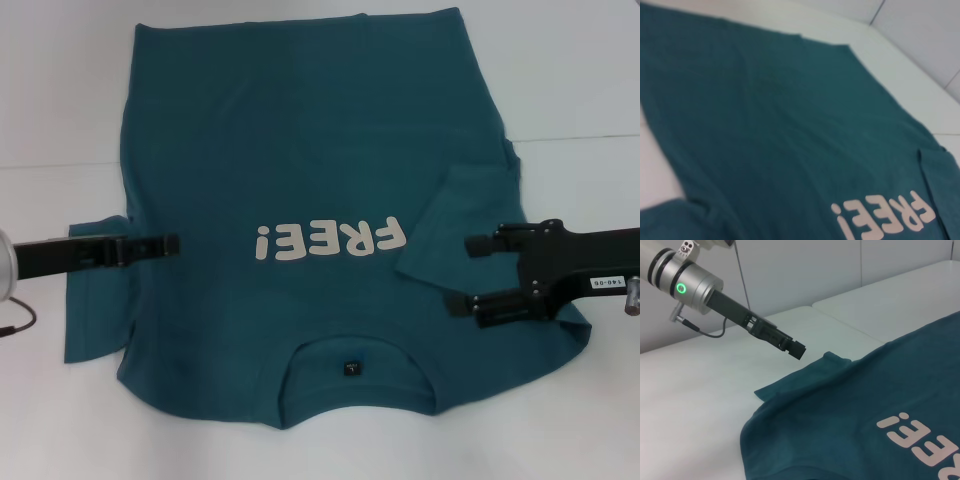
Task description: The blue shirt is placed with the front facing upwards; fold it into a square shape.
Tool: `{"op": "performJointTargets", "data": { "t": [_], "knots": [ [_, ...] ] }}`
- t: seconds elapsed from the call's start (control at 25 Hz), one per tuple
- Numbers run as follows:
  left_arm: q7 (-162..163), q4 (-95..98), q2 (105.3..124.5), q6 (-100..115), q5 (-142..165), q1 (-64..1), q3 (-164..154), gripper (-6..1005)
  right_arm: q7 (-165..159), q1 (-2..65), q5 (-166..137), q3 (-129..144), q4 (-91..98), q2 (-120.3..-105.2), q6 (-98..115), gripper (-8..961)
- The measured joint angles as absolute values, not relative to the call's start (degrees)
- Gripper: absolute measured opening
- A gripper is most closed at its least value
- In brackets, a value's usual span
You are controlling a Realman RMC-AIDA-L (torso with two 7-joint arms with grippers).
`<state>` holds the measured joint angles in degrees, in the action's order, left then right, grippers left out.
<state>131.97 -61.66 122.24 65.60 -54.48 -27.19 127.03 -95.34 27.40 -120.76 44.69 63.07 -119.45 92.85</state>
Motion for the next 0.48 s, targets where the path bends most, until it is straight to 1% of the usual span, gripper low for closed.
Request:
{"op": "performJointTargets", "data": {
  "t": [0.32, 0.48],
  "knots": [
    [146.1, -66.1, 121.92, 69.0, -44.3, -27.5, 127.3, 907, -93.8, 27.2, -118.5, 44.6, 60.6, -119.53, 92.7, 945],
    [149.2, -67.0, 122.21, 69.0, -41.2, -27.5, 127.7, 907, -92.3, 27.3, -117.0, 44.8, 59.1, -119.53, 93.0, 945]
  ]
}}
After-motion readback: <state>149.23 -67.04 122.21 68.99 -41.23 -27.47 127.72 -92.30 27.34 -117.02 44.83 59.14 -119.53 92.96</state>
